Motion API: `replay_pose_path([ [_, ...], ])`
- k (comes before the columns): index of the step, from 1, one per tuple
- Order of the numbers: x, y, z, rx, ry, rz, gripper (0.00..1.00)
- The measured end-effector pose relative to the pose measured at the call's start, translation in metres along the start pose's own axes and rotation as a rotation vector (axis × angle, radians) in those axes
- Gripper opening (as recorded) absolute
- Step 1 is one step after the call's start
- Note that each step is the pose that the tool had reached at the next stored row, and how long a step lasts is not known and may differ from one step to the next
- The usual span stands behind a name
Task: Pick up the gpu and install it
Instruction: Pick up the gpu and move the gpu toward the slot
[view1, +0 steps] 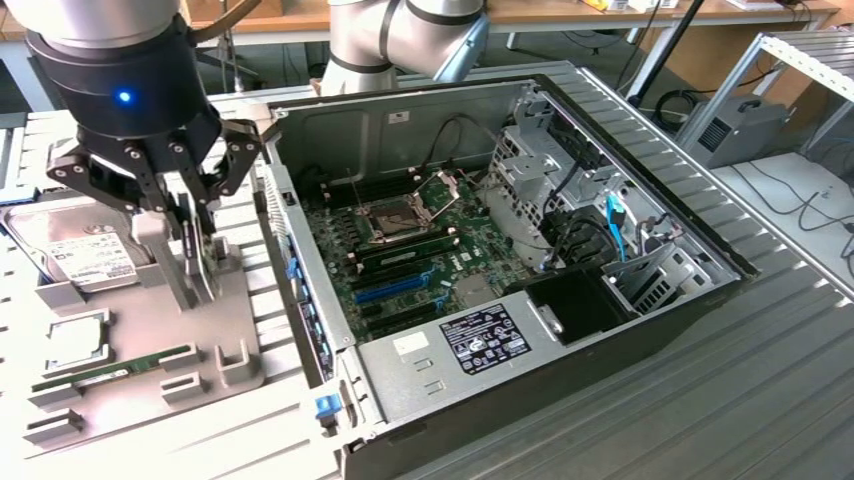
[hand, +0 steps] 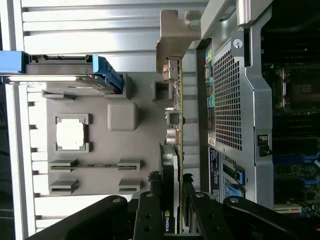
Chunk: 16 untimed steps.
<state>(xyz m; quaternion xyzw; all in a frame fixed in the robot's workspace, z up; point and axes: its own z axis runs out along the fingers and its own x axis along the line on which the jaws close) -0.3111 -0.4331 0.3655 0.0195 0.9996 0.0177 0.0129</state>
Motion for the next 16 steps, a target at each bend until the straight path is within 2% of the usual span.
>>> replay_pose_path([
  [3, 0.0, 0.0003, -0.0065, -0.0001, 0.0, -0.001, 0.27],
  [12, 0.0, 0.0006, -0.0162, 0.0, 0.0001, -0.001, 0.27],
  [16, -0.001, 0.001, -0.0264, -0.0001, 0.0, -0.002, 0.27],
])
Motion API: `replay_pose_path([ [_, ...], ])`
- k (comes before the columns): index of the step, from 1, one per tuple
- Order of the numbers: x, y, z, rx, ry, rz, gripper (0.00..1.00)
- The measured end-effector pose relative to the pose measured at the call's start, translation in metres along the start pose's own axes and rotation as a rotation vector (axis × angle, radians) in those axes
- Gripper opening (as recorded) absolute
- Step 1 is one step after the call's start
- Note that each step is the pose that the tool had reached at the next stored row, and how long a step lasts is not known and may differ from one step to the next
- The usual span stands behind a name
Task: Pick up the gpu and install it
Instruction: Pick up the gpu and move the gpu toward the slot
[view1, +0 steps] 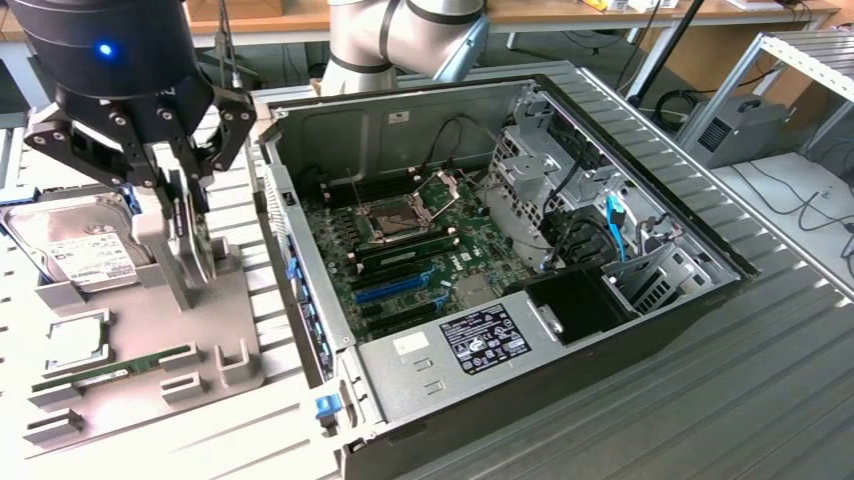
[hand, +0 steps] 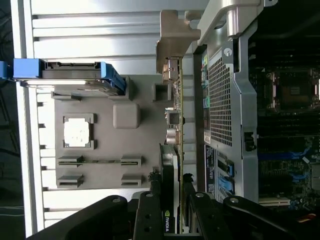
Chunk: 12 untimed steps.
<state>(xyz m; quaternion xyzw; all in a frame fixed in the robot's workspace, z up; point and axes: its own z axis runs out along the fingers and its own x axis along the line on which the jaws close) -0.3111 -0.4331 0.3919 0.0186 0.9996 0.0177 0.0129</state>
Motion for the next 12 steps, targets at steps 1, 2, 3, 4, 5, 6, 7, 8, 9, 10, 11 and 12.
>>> replay_pose_path([
  [1, 0.0, 0.0001, -0.003, 0.0, 0.0, 0.0, 0.27],
  [2, 0.0, 0.0002, -0.0057, 0.0, 0.0, 0.0, 0.27],
  [3, 0.0, 0.0003, -0.009, 0.0, 0.0, 0.0, 0.27],
  [4, 0.0, 0.0004, -0.0114, 0.0, 0.0, 0.0, 0.27],
  [5, 0.0, 0.0005, -0.0137, 0.0, 0.0001, 0.0, 0.27],
  [6, 0.0, 0.0006, -0.016, 0.0, 0.0, 0.0, 0.27],
  [7, -0.001, 0.0007, -0.0182, 0.0, 0.0, -0.001, 0.27],
  [8, -0.001, 0.0007, -0.0202, -0.0001, 0.0, -0.001, 0.27],
  [9, -0.001, 0.0008, -0.0227, 0.0, 0.0001, -0.001, 0.27],
  [10, -0.001, 0.0009, -0.0246, 0.0, 0.0001, -0.001, 0.27],
  [11, -0.001, 0.001, -0.0281, 0.0, 0.0001, -0.001, 0.27],
  [12, -0.001, 0.0011, -0.0297, -0.0001, 0.0, -0.002, 0.27],
])
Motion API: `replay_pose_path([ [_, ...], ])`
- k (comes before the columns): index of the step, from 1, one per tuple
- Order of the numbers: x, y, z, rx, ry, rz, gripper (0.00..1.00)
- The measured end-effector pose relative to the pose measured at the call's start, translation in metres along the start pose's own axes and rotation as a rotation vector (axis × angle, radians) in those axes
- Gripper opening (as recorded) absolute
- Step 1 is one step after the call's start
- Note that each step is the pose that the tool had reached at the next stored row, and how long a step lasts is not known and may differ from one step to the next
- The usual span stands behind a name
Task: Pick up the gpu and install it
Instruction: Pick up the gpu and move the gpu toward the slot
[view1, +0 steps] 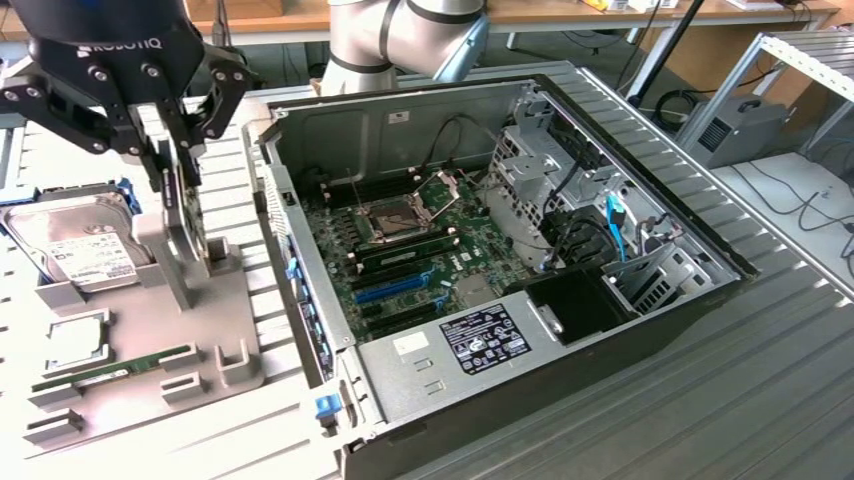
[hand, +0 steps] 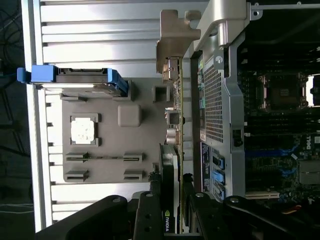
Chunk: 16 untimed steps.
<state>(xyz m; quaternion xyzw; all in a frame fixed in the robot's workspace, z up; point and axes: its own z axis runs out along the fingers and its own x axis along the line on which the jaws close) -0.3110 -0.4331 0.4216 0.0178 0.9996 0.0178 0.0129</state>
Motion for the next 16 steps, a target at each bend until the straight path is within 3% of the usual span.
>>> replay_pose_path([
  [3, -0.0001, 0.0002, -0.0052, 0.0, -0.0001, -0.001, 0.27],
  [16, -0.0048, 0.0005, -0.0072, -0.0001, 0.0, -0.001, 0.27],
])
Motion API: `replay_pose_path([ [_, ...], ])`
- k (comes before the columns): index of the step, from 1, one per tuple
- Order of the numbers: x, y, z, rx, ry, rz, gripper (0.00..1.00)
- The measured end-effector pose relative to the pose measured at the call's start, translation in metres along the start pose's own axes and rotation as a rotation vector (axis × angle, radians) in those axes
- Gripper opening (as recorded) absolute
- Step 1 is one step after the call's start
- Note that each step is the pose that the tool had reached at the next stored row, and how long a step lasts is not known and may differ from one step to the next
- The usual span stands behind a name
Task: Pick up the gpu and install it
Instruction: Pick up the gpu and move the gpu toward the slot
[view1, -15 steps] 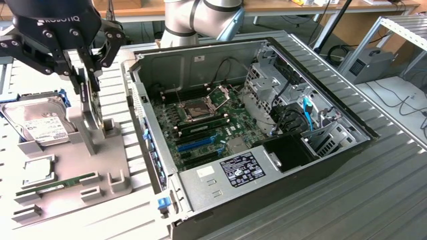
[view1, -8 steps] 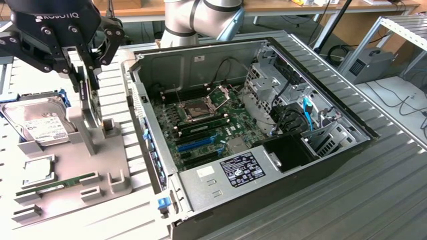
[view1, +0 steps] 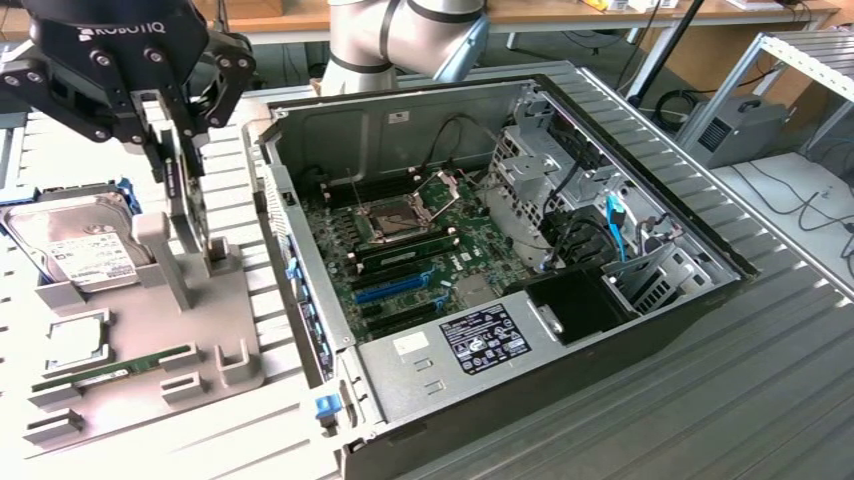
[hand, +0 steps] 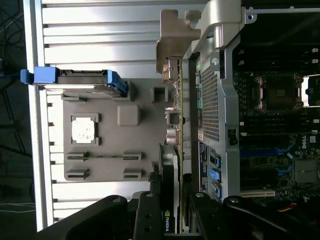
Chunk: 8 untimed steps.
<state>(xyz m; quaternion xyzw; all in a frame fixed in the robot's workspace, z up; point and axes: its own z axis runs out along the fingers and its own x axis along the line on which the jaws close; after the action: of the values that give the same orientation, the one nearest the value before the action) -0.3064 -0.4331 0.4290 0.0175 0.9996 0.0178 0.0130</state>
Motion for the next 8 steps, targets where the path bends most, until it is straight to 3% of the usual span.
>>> replay_pose_path([
  [8, -0.017, 0.0007, -0.0025, 0.0001, 0.0001, 0.0, 0.27],
])
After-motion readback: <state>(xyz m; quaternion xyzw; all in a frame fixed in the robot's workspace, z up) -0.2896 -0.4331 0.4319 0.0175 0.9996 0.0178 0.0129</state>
